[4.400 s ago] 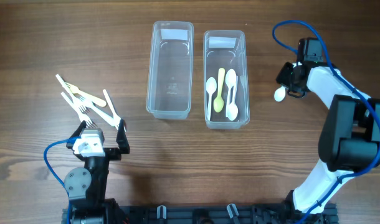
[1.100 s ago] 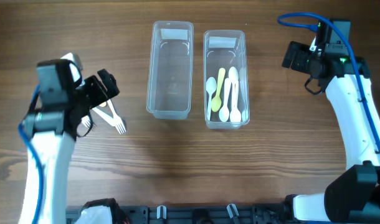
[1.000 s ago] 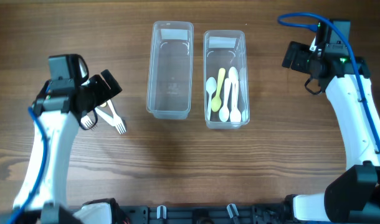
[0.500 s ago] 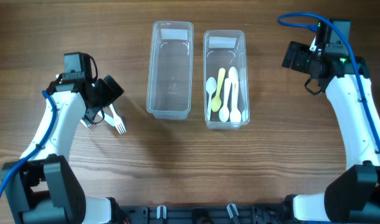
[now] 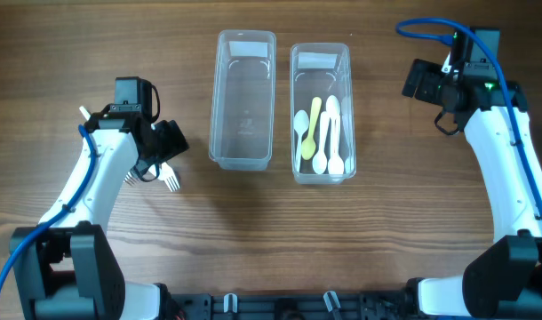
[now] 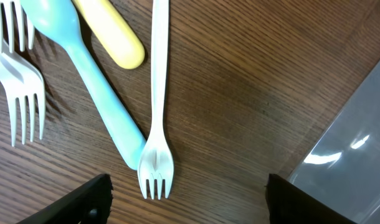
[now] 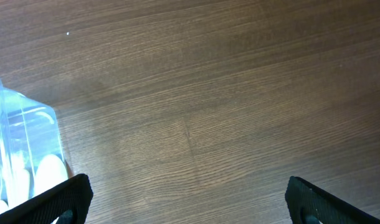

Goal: Pack container
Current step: 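Move the left gripper over the forks and grasp a white fork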

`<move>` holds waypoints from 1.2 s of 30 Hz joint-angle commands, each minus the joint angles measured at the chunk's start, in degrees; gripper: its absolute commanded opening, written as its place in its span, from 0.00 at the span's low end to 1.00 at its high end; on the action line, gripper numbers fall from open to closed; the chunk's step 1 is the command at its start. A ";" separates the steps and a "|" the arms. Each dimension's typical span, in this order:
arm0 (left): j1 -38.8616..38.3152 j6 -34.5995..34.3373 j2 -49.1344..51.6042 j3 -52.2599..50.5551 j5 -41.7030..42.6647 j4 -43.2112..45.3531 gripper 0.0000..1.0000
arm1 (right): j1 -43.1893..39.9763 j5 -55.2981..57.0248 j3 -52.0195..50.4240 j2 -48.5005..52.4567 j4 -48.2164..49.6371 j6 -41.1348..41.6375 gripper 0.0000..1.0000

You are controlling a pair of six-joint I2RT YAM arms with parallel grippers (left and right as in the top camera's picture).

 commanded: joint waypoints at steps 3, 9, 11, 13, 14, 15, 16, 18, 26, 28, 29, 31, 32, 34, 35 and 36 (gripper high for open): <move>-0.26 2.43 0.66 -1.03 -0.79 2.71 0.71 | -0.09 0.33 0.74 -1.44 0.11 -0.70 1.00; -0.26 2.43 6.19 -4.79 -0.79 9.99 0.72 | -0.09 0.33 0.74 -1.44 0.11 -0.70 1.00; -0.24 2.43 8.83 -4.79 -1.14 10.51 0.75 | -0.09 0.33 0.74 -1.44 0.11 -0.70 1.00; -0.20 2.45 11.30 -4.76 -1.68 11.61 0.77 | -0.09 0.33 0.74 -1.44 0.11 -0.70 1.00; -0.20 2.45 12.07 -4.76 -1.68 12.09 0.77 | -0.09 0.33 0.74 -1.44 0.11 -0.70 1.00; -0.20 2.43 12.52 -4.79 -1.66 12.33 0.76 | -0.09 0.33 0.74 -1.44 0.11 -0.72 1.00; -0.20 2.43 12.61 -4.79 -1.75 12.52 0.72 | -0.09 0.33 0.74 -1.44 0.11 -0.70 1.00; -0.20 2.45 12.61 -4.79 -1.86 12.63 0.53 | -0.09 0.33 0.74 -1.44 0.11 -0.70 1.00; -0.20 2.40 9.44 -2.95 0.20 9.88 0.04 | -0.09 0.33 0.74 -1.44 0.11 -0.68 1.00; -0.22 2.40 5.40 1.60 1.88 7.48 0.04 | -0.09 0.33 0.74 -1.44 0.11 -0.70 1.00; -0.22 2.40 2.95 4.20 1.88 5.99 0.04 | -0.09 0.33 0.74 -1.44 0.11 -0.70 1.00; -0.28 2.40 -3.43 9.84 2.08 3.48 0.04 | -0.09 0.33 0.74 -1.44 0.11 -0.68 1.00; -0.66 2.43 -6.43 11.17 3.19 3.37 0.04 | -0.09 0.33 0.74 -1.44 0.11 -0.72 1.00; -2.23 2.51 -11.04 11.43 5.22 3.96 0.04 | -0.09 0.33 0.74 -1.44 0.11 -0.72 1.00; -4.42 5.42 -13.33 11.43 7.02 4.39 0.04 | -0.09 0.33 0.74 -1.44 0.11 -0.70 1.00; -7.91 10.10 -14.27 11.43 8.76 5.09 0.04 | -0.09 0.33 0.74 -1.44 0.11 -0.70 1.00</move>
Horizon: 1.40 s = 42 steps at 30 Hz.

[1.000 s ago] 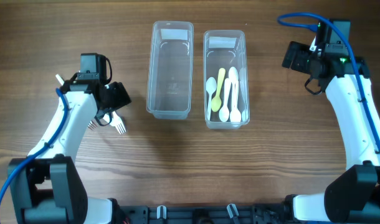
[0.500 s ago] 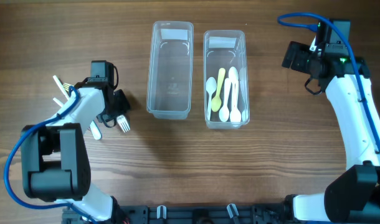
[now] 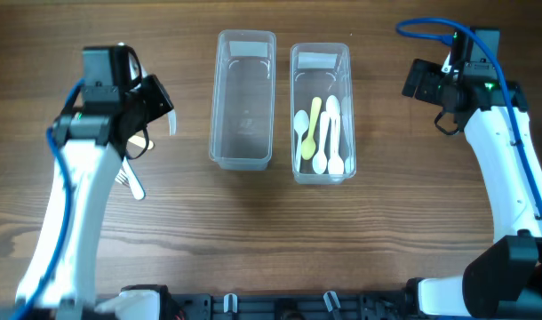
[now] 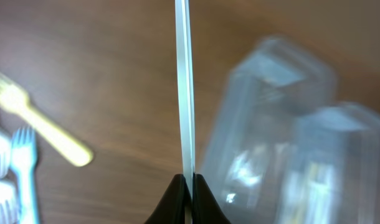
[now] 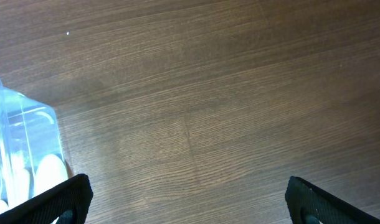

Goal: Pack container
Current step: 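Move the left gripper over the forks and grasp a white fork, then drop the white fork into the left container and withdraw left, then grasp the yellow fork by its handle with the left gripper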

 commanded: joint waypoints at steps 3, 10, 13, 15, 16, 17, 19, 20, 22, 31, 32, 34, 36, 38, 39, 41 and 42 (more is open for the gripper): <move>-13.90 13.75 -0.07 0.00 2.25 0.85 0.04 | -0.09 0.33 0.74 -1.44 0.09 -0.70 1.00; -17.66 13.68 12.90 0.00 0.66 6.16 0.61 | -0.09 0.33 0.74 -1.44 0.09 -0.72 1.00; -17.35 13.68 12.07 0.24 0.57 6.25 0.73 | -0.09 0.33 0.74 -1.44 0.09 -0.70 1.00; -15.67 10.93 9.11 1.05 -3.13 4.83 0.73 | -0.09 0.33 0.74 -1.44 0.09 -0.70 1.00; -13.81 6.49 6.34 1.11 -8.57 3.26 0.75 | -0.09 0.33 0.74 -1.44 0.09 -0.70 1.00; -12.13 1.75 4.31 1.11 -13.16 1.33 0.77 | -0.09 0.33 0.74 -1.44 0.09 -0.72 1.00; -5.09 -8.87 -0.66 1.07 -18.71 -5.92 0.80 | -0.09 0.33 0.74 -1.44 0.09 -0.70 1.00; -2.73 -10.27 -1.33 1.07 -18.69 -7.63 0.82 | -0.09 0.33 0.74 -1.44 0.09 -0.72 1.00; 3.85 -11.47 -1.46 0.76 -18.67 -11.80 0.84 | -0.09 0.33 0.74 -1.44 0.09 -0.70 1.00; 18.23 -11.45 6.40 -7.85 -16.09 -1.92 0.86 | -0.09 0.33 0.74 -1.44 0.09 -0.70 1.00; 18.51 -11.45 7.93 -7.85 -15.08 -0.92 0.86 | -0.09 0.33 0.74 -1.44 0.09 -0.72 1.00; 18.53 -11.02 12.17 -7.85 -12.44 3.63 0.85 | -0.09 0.33 0.74 -1.44 0.09 -0.70 1.00; 18.53 -10.75 14.84 -7.85 -12.41 6.97 0.85 | -0.09 0.33 0.74 -1.44 0.09 -0.70 1.00; 18.53 -9.66 16.83 -7.85 -12.39 9.62 0.84 | -0.09 0.33 0.74 -1.44 0.09 -0.70 1.00; 18.53 -9.46 17.38 -7.85 -11.96 10.60 0.82 | -0.09 0.33 0.74 -1.44 0.09 -0.70 1.00; 18.47 -9.44 18.58 -7.85 -10.01 13.07 0.79 | -0.09 0.33 0.74 -1.44 0.09 -0.68 1.00; 18.47 -9.31 19.17 -7.85 -9.07 14.21 0.77 | -0.09 0.33 0.74 -1.44 0.09 -0.70 1.00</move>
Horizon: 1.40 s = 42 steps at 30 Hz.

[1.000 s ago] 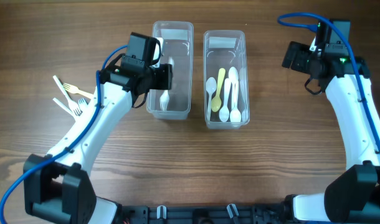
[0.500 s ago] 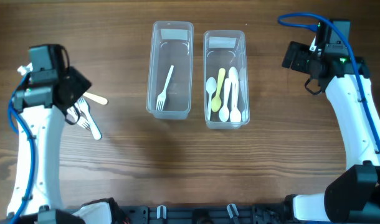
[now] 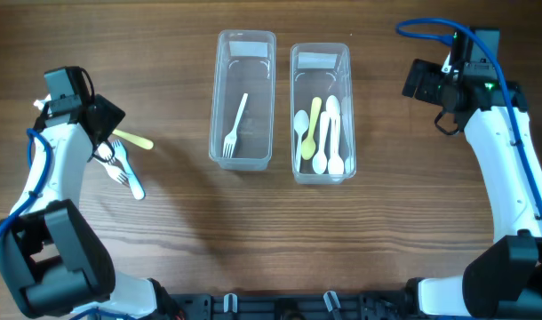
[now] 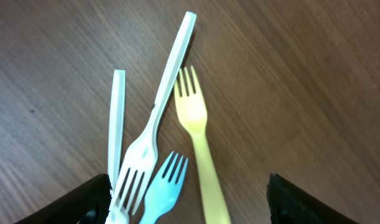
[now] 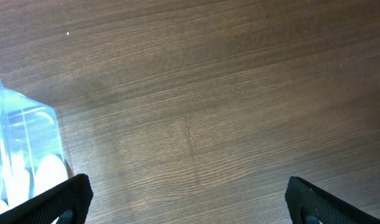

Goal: Pack container
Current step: 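Grasp the yellow fork by its handle with the left gripper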

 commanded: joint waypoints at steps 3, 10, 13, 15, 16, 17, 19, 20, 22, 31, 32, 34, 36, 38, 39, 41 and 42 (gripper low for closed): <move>0.20 1.16 5.11 -0.35 3.76 4.96 0.74 | -0.09 0.31 0.74 -1.44 0.11 -0.68 1.00; 0.20 -0.50 8.83 -0.35 6.51 6.21 0.64 | -0.09 0.31 0.74 -1.44 0.11 -0.70 1.00; 0.20 -0.55 9.07 -0.35 6.49 6.40 0.57 | -0.09 0.31 0.74 -1.44 0.11 -0.70 1.00; 0.20 -0.55 9.99 -0.35 6.49 6.64 0.58 | -0.09 0.31 0.74 -1.44 0.11 -0.70 1.00; 0.20 -0.76 11.04 -0.35 6.49 6.67 0.59 | -0.09 0.28 0.74 -1.44 0.11 -0.70 1.00; 0.20 -0.92 11.74 -0.35 6.49 6.62 0.59 | -0.09 0.31 0.74 -1.44 0.11 -0.70 1.00; 0.20 -1.01 13.25 -0.35 6.51 7.08 0.59 | -0.09 0.31 0.74 -1.44 0.11 -0.70 1.00; 0.20 -0.98 14.08 -0.35 6.51 7.52 0.59 | -0.09 0.31 0.74 -1.44 0.11 -0.70 1.00; 0.20 -0.96 15.08 -0.35 6.51 8.26 0.59 | -0.09 0.31 0.74 -1.44 0.11 -0.68 1.00; 0.09 -0.92 15.28 -0.35 8.11 8.79 0.14 | -0.09 0.31 0.74 -1.44 0.11 -0.72 1.00; 0.09 -0.94 15.28 -0.35 9.03 8.81 0.13 | -0.09 0.31 0.74 -1.44 0.11 -0.70 1.00; 0.09 -0.92 15.26 -0.33 9.92 8.81 0.08 | -0.09 0.31 0.74 -1.44 0.11 -0.70 1.00; 0.09 -0.92 15.08 -0.33 11.19 8.96 0.04 | -0.09 0.31 0.74 -1.44 0.11 -0.72 1.00; 0.09 -0.90 14.43 -0.11 12.13 9.51 0.04 | -0.09 0.31 0.74 -1.44 0.11 -0.70 1.00; 0.09 -0.81 13.73 -0.11 12.11 9.64 0.04 | -0.09 0.31 0.74 -1.44 0.11 -0.70 1.00; 0.09 -0.46 11.02 -0.11 12.11 9.64 0.04 | -0.09 0.31 0.74 -1.44 0.11 -0.72 1.00; 0.09 -0.48 10.12 -0.11 12.11 9.64 0.04 | -0.09 0.31 0.74 -1.44 0.11 -0.70 1.00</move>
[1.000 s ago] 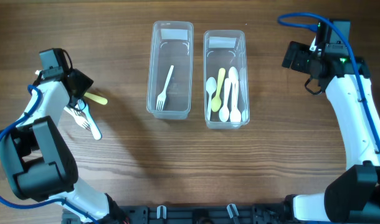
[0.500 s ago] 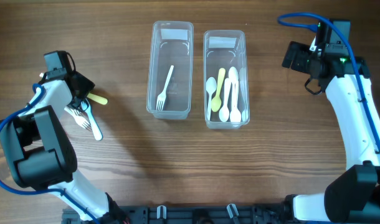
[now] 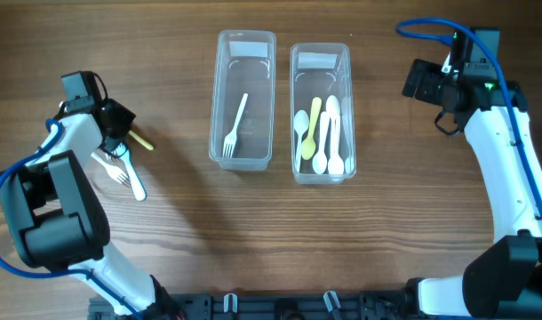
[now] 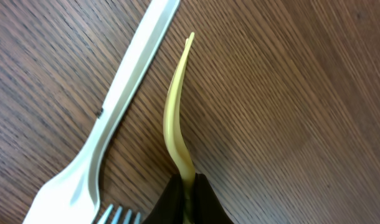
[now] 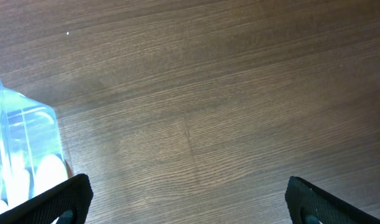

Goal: Pack container
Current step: 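Grasp the yellow fork by its handle with the left gripper, then carry the yellow fork into the left container and release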

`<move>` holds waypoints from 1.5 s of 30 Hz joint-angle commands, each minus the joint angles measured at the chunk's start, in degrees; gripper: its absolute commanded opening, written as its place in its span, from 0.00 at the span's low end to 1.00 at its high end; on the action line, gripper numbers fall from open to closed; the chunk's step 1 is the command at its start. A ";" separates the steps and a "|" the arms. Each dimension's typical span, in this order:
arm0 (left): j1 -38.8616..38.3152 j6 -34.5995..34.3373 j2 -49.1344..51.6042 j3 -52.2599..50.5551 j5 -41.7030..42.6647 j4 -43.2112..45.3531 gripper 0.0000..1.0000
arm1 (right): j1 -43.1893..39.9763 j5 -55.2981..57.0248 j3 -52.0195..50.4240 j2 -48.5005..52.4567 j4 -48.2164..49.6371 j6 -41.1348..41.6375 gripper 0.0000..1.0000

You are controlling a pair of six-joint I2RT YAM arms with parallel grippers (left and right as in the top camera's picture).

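Observation:
Two clear containers stand at the table's middle. The left container (image 3: 214, 98) holds one white fork (image 3: 235, 124). The right container (image 3: 351, 107) holds several spoons (image 3: 322, 133). At the far left my left gripper (image 4: 189, 190) is shut on the handle of a yellow fork (image 4: 176, 118), seen edge-on just over the wood. A white fork (image 4: 115, 124) and a blue fork's tines (image 4: 118, 214) lie beside it. My right gripper (image 5: 190, 202) hangs open over bare wood to the right of the containers, holding nothing.
More loose forks (image 3: 120, 173) lie on the table below the left gripper. A corner of the right container (image 5: 22, 155) shows at the left of the right wrist view. The wooden table (image 3: 271, 231) stretches in front of the containers.
My left gripper was open above the loose forks, with the yellow fork lying flat. Now it is shut on that yellow fork, which stands on edge. The right arm has not moved.
My left gripper stood open over a white fork next to the left container. Then it held that fork up near the containers. Then the white fork lay in the left container and the gripper was open over the remaining forks. Now it grips the yellow one.

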 commanded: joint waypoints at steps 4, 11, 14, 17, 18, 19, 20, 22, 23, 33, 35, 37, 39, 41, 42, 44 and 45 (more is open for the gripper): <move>0.04 0.28 -7.37 -0.61 8.28 -0.15 0.04 | -0.09 0.31 0.74 -1.44 0.11 -0.70 1.00; 0.04 3.04 -12.81 -0.61 20.35 -3.19 0.04 | -0.09 0.31 0.74 -1.44 0.11 -0.70 1.00; -1.92 10.56 -16.31 -0.61 28.81 -5.01 0.04 | -0.09 0.31 0.74 -1.44 0.11 -0.70 1.00; -8.33 19.56 -20.13 -0.61 31.30 -6.91 0.04 | -0.09 0.31 0.74 -1.44 0.11 -0.70 1.00; -11.76 22.34 -21.59 -0.61 31.28 -7.48 0.04 | -0.09 0.31 0.74 -1.44 0.11 -0.70 1.00; -14.99 23.15 -22.51 -0.61 31.10 -7.52 0.04 | -0.09 0.31 0.74 -1.44 0.11 -0.70 1.00; -17.55 23.15 -22.88 -0.61 30.23 -7.28 0.04 | -0.09 0.31 0.74 -1.44 0.11 -0.70 1.00; -24.22 23.10 -22.86 -0.66 22.64 -7.56 0.04 | -0.09 0.31 0.74 -1.44 0.11 -0.70 1.00; -26.93 23.10 -22.64 -0.66 19.02 -7.45 0.04 | -0.09 0.31 0.74 -1.44 0.11 -0.70 1.00; -33.68 23.02 -22.60 -0.63 3.78 -3.02 0.64 | -0.09 0.31 0.74 -1.44 0.11 -0.72 1.00; -32.00 21.53 -23.12 -0.63 3.10 -6.38 0.61 | -0.09 0.31 0.74 -1.44 0.11 -0.70 1.00; -29.05 8.66 -24.87 -0.63 -8.07 -15.47 0.64 | -0.09 0.31 0.74 -1.44 0.11 -0.70 1.00; -26.86 2.78 -26.36 -0.63 -14.03 -21.51 0.75 | -0.09 0.31 0.74 -1.44 0.11 -0.72 1.00; -24.44 1.18 -26.95 -0.63 -15.52 -26.56 0.78 | -0.09 0.31 0.74 -1.44 0.11 -0.68 1.00; -22.91 0.79 -26.95 -0.76 -15.87 -28.92 0.79 | -0.09 0.31 0.74 -1.44 0.11 -0.70 1.00; -20.09 -1.99 -26.93 -1.60 -18.58 -30.93 0.79 | -0.09 0.31 0.74 -1.44 0.11 -0.70 1.00; -18.40 -3.15 -26.93 -2.58 -19.39 -30.64 0.79 | -0.09 0.31 0.74 -1.44 0.11 -0.70 1.00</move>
